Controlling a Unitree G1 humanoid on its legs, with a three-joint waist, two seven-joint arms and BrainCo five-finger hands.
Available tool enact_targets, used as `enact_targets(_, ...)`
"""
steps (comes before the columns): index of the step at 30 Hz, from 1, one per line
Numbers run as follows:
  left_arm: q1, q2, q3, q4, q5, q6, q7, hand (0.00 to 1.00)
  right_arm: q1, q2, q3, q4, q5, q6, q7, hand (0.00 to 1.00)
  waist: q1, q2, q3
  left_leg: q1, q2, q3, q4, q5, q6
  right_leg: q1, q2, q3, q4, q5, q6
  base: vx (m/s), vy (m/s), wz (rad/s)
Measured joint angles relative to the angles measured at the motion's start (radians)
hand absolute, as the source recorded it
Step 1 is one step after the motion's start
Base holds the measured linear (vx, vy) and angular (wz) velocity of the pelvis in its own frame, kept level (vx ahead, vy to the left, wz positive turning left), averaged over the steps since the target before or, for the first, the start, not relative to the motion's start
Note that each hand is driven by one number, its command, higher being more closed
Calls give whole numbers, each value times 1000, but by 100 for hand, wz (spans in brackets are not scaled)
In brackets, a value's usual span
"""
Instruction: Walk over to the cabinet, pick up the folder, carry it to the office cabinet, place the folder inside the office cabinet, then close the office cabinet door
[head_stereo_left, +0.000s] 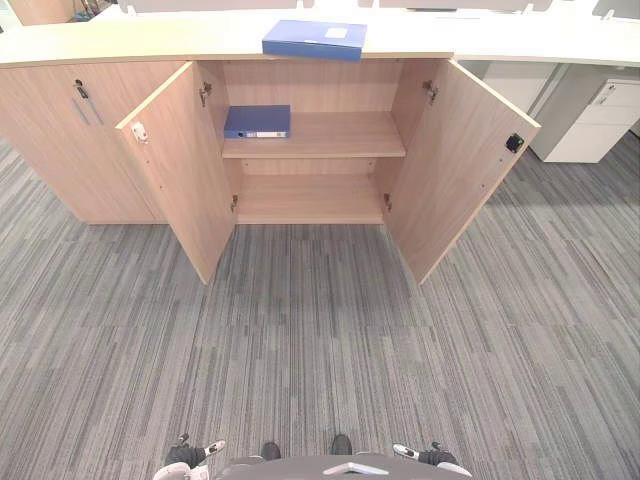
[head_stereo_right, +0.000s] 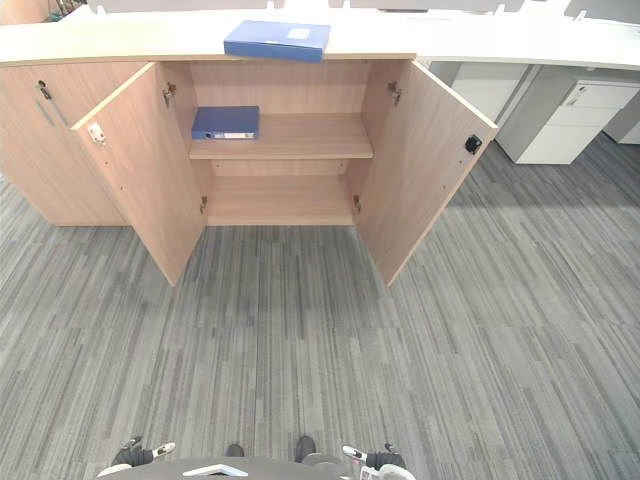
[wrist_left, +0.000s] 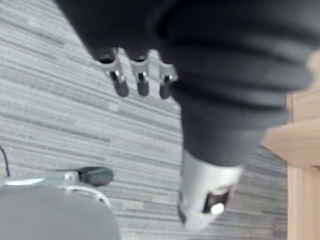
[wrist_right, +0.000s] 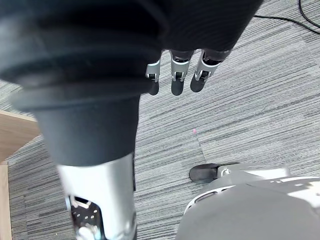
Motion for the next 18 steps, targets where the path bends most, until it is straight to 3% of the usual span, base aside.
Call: enact_targets(18, -10, 10, 0, 26, 1, -8, -1, 0, -26, 1, 0, 34, 9, -2, 1, 0, -4, -13, 8, -1, -1, -3, -1, 1, 3, 1, -1, -12, 0, 4, -4, 1, 0, 1)
